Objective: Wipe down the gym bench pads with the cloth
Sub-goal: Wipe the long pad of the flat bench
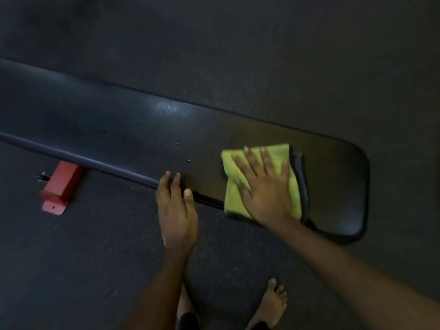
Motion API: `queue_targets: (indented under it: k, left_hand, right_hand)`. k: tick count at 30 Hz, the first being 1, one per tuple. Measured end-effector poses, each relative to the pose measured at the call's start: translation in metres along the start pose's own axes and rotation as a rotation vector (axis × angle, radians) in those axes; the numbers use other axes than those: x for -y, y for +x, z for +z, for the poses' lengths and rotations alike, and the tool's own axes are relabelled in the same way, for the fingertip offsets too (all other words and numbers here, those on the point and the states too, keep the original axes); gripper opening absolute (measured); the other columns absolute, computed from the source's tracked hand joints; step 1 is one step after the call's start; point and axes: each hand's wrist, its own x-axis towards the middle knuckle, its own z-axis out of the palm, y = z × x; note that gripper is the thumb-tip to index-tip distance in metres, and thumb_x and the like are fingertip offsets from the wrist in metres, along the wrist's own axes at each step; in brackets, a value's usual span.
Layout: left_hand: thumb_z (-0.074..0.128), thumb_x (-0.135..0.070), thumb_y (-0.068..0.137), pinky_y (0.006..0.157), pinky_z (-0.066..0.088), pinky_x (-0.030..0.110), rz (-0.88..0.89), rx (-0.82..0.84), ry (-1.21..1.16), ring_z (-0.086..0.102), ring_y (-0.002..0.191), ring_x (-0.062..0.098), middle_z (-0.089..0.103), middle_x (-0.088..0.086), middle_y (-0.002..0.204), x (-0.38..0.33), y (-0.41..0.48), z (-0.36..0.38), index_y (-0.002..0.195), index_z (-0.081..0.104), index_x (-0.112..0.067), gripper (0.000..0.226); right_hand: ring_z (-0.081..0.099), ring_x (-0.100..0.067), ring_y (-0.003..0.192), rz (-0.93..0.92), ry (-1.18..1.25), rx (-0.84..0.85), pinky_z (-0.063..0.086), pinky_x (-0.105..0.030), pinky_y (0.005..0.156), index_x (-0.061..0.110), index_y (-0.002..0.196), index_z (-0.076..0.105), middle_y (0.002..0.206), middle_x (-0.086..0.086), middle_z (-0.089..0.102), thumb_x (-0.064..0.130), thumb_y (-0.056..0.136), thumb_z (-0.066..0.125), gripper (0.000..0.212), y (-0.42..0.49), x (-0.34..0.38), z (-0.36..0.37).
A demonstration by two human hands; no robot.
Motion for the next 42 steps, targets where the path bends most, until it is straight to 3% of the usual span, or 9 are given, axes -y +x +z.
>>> queue_targets:
  k: [4,8,12,17,21,25,28,32,42]
  left_hand:
    - [0.030,-0.036,0.107,0.115,0.034,0.052,-0.067,0.005,0.049,0.022,0.146,0.024,0.027,0.007,0.158,0.019,0.025,-0.012,0.149,0.038,-0.007,0.052]
    - [0.030,-0.035,0.107,0.115,0.034,0.051,-0.005,0.037,0.081,0.025,0.145,0.022,0.030,0.006,0.157,0.032,0.024,-0.013,0.150,0.037,-0.011,0.050]
    - [0.028,-0.036,0.106,0.115,0.033,0.046,0.043,0.021,0.007,0.029,0.142,0.019,0.035,0.004,0.155,0.040,0.026,-0.019,0.148,0.042,-0.012,0.050]
    - [0.029,-0.034,0.106,0.119,0.027,0.048,-0.016,-0.061,0.031,0.022,0.148,0.021,0.027,0.005,0.160,0.056,0.053,-0.031,0.148,0.040,-0.009,0.051]
    - [0.028,-0.034,0.105,0.117,0.029,0.052,0.020,-0.023,0.149,0.027,0.146,0.026,0.032,0.009,0.158,0.071,0.063,-0.039,0.148,0.039,-0.007,0.052]
    - [0.027,-0.037,0.105,0.121,0.022,0.050,0.035,0.002,0.240,0.021,0.149,0.026,0.027,0.010,0.160,0.069,0.060,-0.037,0.151,0.032,-0.008,0.055]
    - [0.026,-0.036,0.105,0.124,0.013,0.049,0.016,-0.001,0.268,0.016,0.151,0.023,0.024,0.008,0.162,0.061,0.055,-0.032,0.153,0.027,-0.008,0.056]
    - [0.026,-0.034,0.105,0.124,0.009,0.049,0.133,0.049,0.233,0.014,0.152,0.020,0.023,0.005,0.163,0.031,0.041,-0.021,0.153,0.028,-0.010,0.055]
    - [0.034,-0.028,0.104,0.122,0.020,0.047,0.470,0.307,0.179,0.030,0.146,0.021,0.042,0.006,0.153,-0.045,-0.013,0.032,0.149,0.041,-0.010,0.049]
  right_hand:
    - [0.021,-0.029,0.154,0.306,-0.002,-0.003,0.019,-0.071,0.112,0.040,0.158,0.024,0.168,0.008,0.021,0.056,0.100,0.022,0.060,-0.041,-0.054,0.005]
    - [0.006,-0.033,0.156,0.688,0.110,-0.060,0.012,-0.079,0.109,0.042,0.159,0.020,0.170,0.011,0.012,0.055,0.103,0.023,0.057,0.045,-0.053,-0.005]
    - [0.008,-0.033,0.156,0.447,0.094,-0.077,0.009,-0.077,0.112,0.040,0.159,0.023,0.169,0.012,0.013,0.050,0.101,0.035,0.061,0.107,0.037,0.005]
    - [0.007,-0.028,0.157,0.031,0.008,-0.012,0.014,-0.071,0.114,0.044,0.159,0.016,0.170,0.011,0.011,0.057,0.104,0.023,0.057,0.012,0.076,0.014]
    - [0.017,-0.027,0.155,0.322,-0.019,-0.011,0.018,-0.073,0.111,0.041,0.159,0.023,0.169,0.009,0.017,0.054,0.100,0.022,0.061,-0.013,0.006,0.012]
    - [0.003,-0.032,0.157,0.740,0.155,-0.092,0.008,-0.079,0.110,0.039,0.159,0.023,0.170,0.008,0.011,0.054,0.103,0.025,0.058,0.088,-0.015,-0.004]
    - [0.006,-0.032,0.157,0.550,0.119,-0.077,0.006,-0.077,0.113,0.039,0.159,0.022,0.170,0.007,0.012,0.056,0.102,0.028,0.060,0.129,0.025,-0.001]
    - [0.014,-0.028,0.156,0.209,0.001,-0.077,0.012,-0.072,0.113,0.044,0.158,0.024,0.169,0.010,0.019,0.060,0.102,0.024,0.057,0.070,0.040,0.004]
    - [0.011,-0.028,0.156,0.868,0.233,-0.172,0.021,-0.076,0.109,0.046,0.157,0.016,0.169,0.012,0.012,0.063,0.103,0.022,0.058,-0.037,-0.149,-0.005]
